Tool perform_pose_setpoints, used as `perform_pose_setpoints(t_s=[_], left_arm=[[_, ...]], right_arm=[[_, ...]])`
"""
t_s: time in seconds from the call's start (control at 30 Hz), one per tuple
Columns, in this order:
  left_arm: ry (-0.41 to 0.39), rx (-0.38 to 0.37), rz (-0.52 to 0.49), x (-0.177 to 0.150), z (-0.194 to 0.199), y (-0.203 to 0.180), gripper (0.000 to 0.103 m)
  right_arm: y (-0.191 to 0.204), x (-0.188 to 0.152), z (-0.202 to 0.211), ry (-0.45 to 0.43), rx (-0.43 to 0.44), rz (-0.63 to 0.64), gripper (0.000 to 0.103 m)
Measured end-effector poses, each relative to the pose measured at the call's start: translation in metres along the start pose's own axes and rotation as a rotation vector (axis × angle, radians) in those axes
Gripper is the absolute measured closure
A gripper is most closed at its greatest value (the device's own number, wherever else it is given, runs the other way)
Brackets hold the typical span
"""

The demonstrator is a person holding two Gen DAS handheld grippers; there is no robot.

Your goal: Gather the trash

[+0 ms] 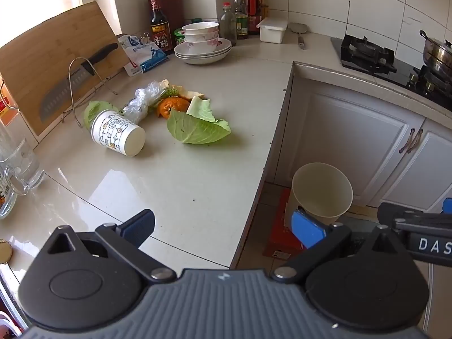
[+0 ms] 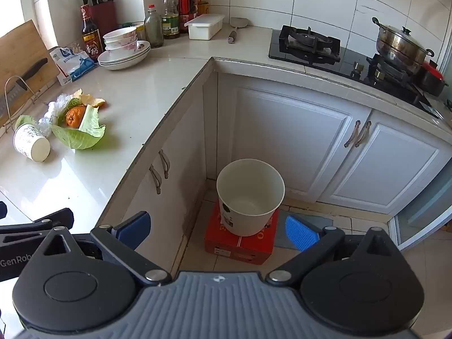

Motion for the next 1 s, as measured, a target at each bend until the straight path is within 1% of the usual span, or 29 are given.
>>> perform_pose_setpoints(t_s=[1.0], left_arm=[[-0.009,-0.011,0.018,0.0019,0.0023,0.0029,0.001]], right_arm=[[0.0018,0.0031,0.0059,-0.008,-0.003,0.008,0.000]])
Point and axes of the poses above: each gripper's, at about its wrist camera, not at the fingertips, and z roughly against the way its jaws point, y to its left, x to its top, the point moved 1 cm from there along -z, roughly the way its jaws point, and after that the axes turned 7 degrees about -y, right-handed, at the moved point
